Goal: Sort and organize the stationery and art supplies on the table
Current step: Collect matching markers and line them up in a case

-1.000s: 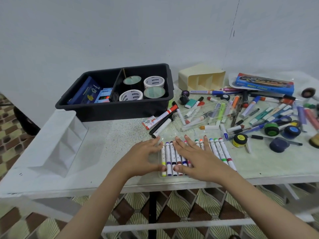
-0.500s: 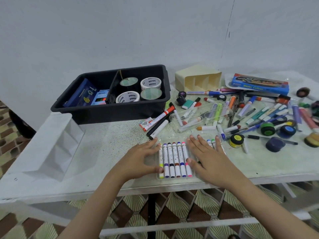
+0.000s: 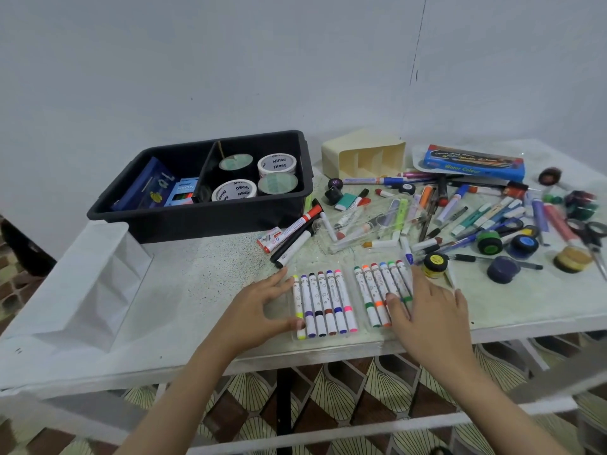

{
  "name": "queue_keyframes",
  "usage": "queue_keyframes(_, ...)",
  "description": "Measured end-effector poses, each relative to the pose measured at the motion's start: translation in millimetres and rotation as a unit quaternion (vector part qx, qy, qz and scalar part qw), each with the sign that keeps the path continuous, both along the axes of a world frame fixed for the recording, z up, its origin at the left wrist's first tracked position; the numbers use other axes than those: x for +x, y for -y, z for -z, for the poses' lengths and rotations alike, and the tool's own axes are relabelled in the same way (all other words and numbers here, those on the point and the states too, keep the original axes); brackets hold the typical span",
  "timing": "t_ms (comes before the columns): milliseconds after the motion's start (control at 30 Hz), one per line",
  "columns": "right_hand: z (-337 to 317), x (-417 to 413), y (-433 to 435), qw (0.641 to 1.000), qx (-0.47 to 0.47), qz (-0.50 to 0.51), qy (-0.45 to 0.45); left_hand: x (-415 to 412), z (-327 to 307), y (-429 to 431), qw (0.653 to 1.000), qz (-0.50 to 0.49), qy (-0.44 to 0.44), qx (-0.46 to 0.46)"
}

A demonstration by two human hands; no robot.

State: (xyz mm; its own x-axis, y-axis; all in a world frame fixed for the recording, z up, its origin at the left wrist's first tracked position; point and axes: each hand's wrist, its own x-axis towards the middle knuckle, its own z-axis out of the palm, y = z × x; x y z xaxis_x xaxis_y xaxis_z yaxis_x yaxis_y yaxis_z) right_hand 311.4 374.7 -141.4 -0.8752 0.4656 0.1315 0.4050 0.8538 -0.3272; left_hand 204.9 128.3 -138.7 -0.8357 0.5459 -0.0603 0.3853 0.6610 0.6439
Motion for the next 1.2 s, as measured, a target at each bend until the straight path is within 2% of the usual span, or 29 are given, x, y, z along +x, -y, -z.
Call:
queue_keyframes(133, -4, -3, -4, 0.988, -0.110, -0.024, -0.108, 6, 6, 1, 0.999, -0.019, -0.013, 0.025)
queue_keyframes(267, -24, -7, 1, 0.935, -0.263, -0.039, -0.236, 13, 13, 0, 0.997, -0.052, -0.060, 0.024)
queue_keyframes(367, -37, -13, 13, 0.907, -0.289, -0.100, -0.289, 18, 17, -2, 0.992, -0.054, -0.107, 0.024)
queue_keyframes(467, -43, -15, 34, 0.911, -0.244, -0.206, -0.260, 19, 22, 0, 0.985, -0.037, -0.167, 0.027)
queue_keyframes(600, -29, -8, 66, 0.911, -0.077, -0.345, -0.211, 20, 15, 2, 0.974, -0.109, -0.127, 0.151)
queue_keyframes(700, -6, -7, 75, 0.899, 0.009, -0.400, -0.176, 15, 9, 1, 0.974, -0.101, -0.134, 0.155)
queue_keyframes(833, 12, -5, 73, 0.898, 0.017, -0.412, -0.155, 6, 17, 5, 0.982, -0.028, -0.151, 0.107)
queue_keyframes(967, 13, -6, 67, 0.894, 0.032, -0.424, -0.140, -1, 21, 9, 0.981, -0.006, -0.175, 0.086)
queue_keyframes(1200, 12, -6, 36, 0.885, -0.031, -0.436, -0.162, 3, 14, 4, 0.977, 0.026, -0.196, 0.084)
